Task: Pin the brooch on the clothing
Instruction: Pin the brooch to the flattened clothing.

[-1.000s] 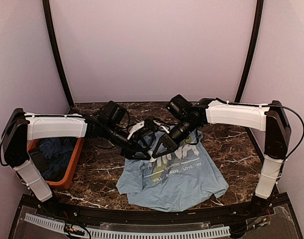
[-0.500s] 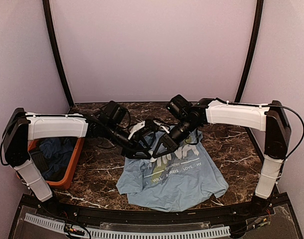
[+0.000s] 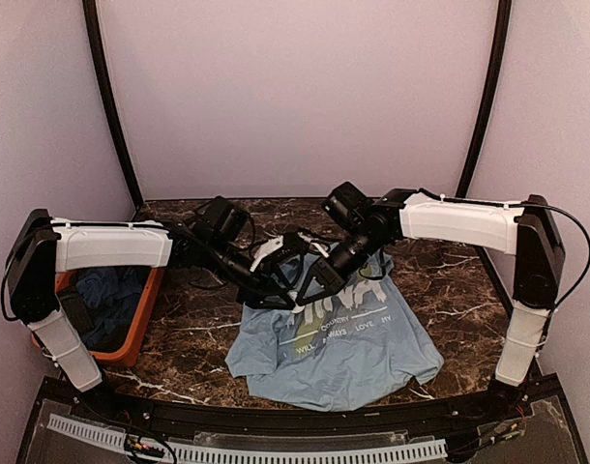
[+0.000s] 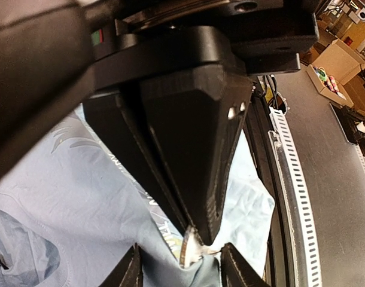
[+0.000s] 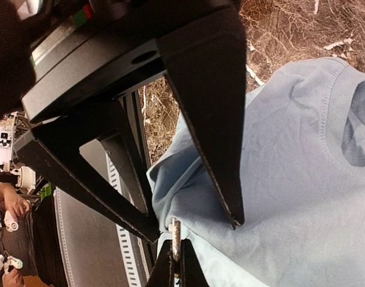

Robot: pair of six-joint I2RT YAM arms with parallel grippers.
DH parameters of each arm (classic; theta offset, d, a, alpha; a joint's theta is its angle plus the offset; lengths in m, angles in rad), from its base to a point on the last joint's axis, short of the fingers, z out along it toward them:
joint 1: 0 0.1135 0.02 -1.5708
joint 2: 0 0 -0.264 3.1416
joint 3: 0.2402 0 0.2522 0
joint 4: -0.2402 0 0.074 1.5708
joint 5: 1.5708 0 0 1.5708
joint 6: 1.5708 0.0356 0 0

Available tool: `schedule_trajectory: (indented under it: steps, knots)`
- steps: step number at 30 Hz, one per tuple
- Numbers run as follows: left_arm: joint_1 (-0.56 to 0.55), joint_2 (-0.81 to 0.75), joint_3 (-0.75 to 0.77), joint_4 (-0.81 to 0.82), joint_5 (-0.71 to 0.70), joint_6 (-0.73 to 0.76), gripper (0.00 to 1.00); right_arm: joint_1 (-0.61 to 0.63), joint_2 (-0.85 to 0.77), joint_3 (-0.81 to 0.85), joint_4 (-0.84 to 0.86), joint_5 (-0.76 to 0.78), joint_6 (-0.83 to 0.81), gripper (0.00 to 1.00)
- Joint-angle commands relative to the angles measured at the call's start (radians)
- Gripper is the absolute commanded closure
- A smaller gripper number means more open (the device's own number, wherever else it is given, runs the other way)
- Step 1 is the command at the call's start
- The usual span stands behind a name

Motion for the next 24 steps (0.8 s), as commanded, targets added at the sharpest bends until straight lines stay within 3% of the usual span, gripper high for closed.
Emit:
schedule_trajectory:
  steps: [1,11,24]
  knots:
    - [-0.010,0.010,0.019,-0.025,-0.041,0.007,0.57,0.012,-0.006,0.036,0.011,-0.019,-0.002,1.00]
    - [-0.010,0.016,0.025,-0.029,-0.124,0.002,0.68,0.012,-0.013,0.037,0.009,-0.023,-0.001,1.00]
    - [-0.010,0.036,0.042,-0.044,-0.202,-0.012,0.73,0.018,-0.013,0.035,0.011,-0.030,-0.003,1.00]
